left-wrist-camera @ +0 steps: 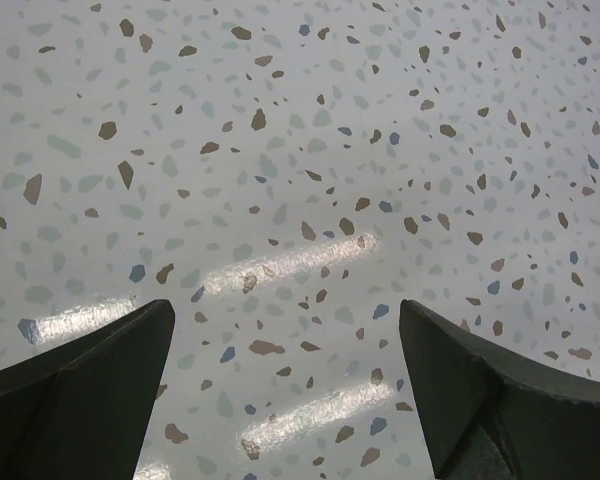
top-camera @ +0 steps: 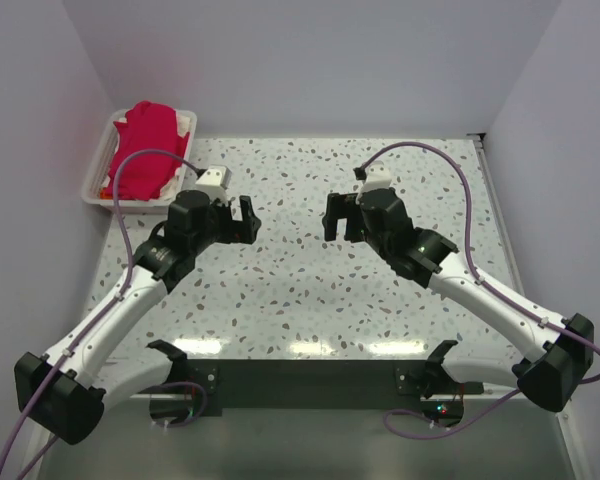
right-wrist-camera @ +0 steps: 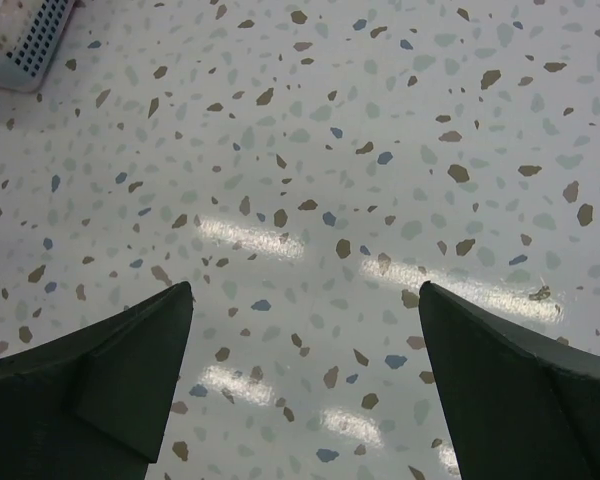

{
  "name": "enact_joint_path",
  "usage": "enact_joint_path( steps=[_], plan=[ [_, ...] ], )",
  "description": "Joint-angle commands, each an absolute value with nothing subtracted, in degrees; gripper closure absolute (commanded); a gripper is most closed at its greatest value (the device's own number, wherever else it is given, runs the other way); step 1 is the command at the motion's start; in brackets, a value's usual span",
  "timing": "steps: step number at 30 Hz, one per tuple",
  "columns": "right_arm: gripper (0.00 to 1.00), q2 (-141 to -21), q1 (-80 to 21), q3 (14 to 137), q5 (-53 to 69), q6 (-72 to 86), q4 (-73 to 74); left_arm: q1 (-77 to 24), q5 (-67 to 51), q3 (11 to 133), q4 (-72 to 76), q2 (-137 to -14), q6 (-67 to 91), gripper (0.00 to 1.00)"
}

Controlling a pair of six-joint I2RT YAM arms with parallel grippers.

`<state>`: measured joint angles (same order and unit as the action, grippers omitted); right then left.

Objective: Fold and stack the t-shirts
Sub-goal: Grab the tshirt from the pile

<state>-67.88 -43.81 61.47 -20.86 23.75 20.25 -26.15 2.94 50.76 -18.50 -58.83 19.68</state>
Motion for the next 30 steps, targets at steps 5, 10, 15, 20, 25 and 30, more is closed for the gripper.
enact_joint_path(
  steps=[5, 10, 15, 20, 25, 30],
  plan=[
    [0.01, -67.2, -43.7, 61.8, -19.7, 21.5, 20.0, -25.6, 6.6, 54.0, -15.9, -60.4, 19.2, 0.0],
    [0.01, -67.8, -43.7, 62.2, -19.8, 20.7, 20.7, -25.1, 17.5, 62.2, -19.0, -68.0, 22.2, 0.0],
    [0.01, -67.9, -43.7, 62.1, -21.3, 20.5, 21.4, -19.5, 24.9, 73.3, -19.2, -77.0, 23.2, 0.02],
    [0.01, -67.9, -43.6, 61.9, -22.0, 20.2, 22.2, -12.4, 36.2, 79.8, -17.9, -86.4, 21.5, 0.07],
    [0.01, -68.5, -43.5, 61.8, -21.7, 19.9, 22.1, -3.9, 40.9, 82.7, -17.5, -95.5, 21.4, 0.14],
    [0.01, -68.8, -43.4, 61.9, -20.3, 19.5, 22.5, 0.0, 40.5, 85.0, -17.1, -104.3, 22.8, 0.17]
  ],
)
